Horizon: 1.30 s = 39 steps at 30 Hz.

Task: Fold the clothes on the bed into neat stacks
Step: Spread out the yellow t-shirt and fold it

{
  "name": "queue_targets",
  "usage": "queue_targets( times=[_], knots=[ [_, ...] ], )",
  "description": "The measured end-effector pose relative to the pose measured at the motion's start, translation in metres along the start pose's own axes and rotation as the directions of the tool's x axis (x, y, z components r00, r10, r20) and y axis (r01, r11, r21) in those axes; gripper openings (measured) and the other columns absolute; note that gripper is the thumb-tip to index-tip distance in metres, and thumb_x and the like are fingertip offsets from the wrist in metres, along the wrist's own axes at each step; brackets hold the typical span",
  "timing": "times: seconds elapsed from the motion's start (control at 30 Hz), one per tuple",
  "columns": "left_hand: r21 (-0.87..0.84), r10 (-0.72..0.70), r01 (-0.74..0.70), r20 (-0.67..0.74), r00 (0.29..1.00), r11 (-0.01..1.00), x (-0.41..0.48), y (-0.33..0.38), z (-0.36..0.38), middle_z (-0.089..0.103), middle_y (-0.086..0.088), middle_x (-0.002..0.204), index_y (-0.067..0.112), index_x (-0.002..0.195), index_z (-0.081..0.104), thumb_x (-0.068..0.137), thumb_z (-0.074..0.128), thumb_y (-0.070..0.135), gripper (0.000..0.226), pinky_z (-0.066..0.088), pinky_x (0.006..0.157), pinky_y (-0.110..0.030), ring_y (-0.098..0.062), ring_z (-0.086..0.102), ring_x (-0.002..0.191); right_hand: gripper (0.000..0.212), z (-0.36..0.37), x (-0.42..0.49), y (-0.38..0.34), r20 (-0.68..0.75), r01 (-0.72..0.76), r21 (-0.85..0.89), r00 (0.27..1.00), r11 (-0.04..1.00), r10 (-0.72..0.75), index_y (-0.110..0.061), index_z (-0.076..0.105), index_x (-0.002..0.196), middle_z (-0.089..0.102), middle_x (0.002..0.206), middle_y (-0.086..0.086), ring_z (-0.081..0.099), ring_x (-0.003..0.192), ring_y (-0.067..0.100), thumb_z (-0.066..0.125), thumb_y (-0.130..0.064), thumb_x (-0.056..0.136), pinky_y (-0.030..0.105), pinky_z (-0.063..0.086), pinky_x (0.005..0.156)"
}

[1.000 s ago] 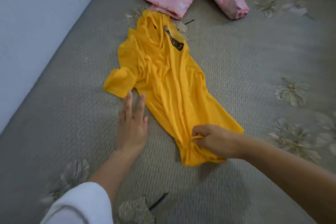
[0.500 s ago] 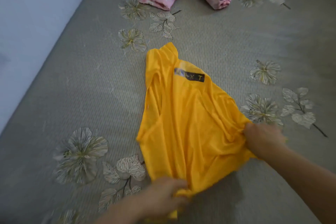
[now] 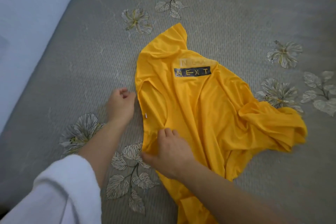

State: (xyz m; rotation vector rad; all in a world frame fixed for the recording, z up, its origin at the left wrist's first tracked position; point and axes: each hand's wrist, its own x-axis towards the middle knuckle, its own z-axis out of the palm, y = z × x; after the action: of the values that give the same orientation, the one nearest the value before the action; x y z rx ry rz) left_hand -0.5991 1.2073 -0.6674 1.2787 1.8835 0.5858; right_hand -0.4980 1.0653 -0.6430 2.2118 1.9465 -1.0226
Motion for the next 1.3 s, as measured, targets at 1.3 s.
queue_targets(
  times=[1.3],
  knots=[
    [-0.659,0.021,0.316,0.45,0.893,0.683,-0.235,0.343,-0.126,0.056,0.002,0.072,0.022,0.073,0.052,0.093,0.054,0.035,0.024,0.046,0.063,-0.029,-0.013,0.053,0.072,0.029,-0.434,-0.322,0.182,-0.588,-0.515,-0.03,0.702,0.857,0.401,-0.009,0.038,0.056,0.044,0.057,0.01,0.042,0.05,0.025,0.057,-0.008,0.078,0.024,0.024,0.045]
  ],
)
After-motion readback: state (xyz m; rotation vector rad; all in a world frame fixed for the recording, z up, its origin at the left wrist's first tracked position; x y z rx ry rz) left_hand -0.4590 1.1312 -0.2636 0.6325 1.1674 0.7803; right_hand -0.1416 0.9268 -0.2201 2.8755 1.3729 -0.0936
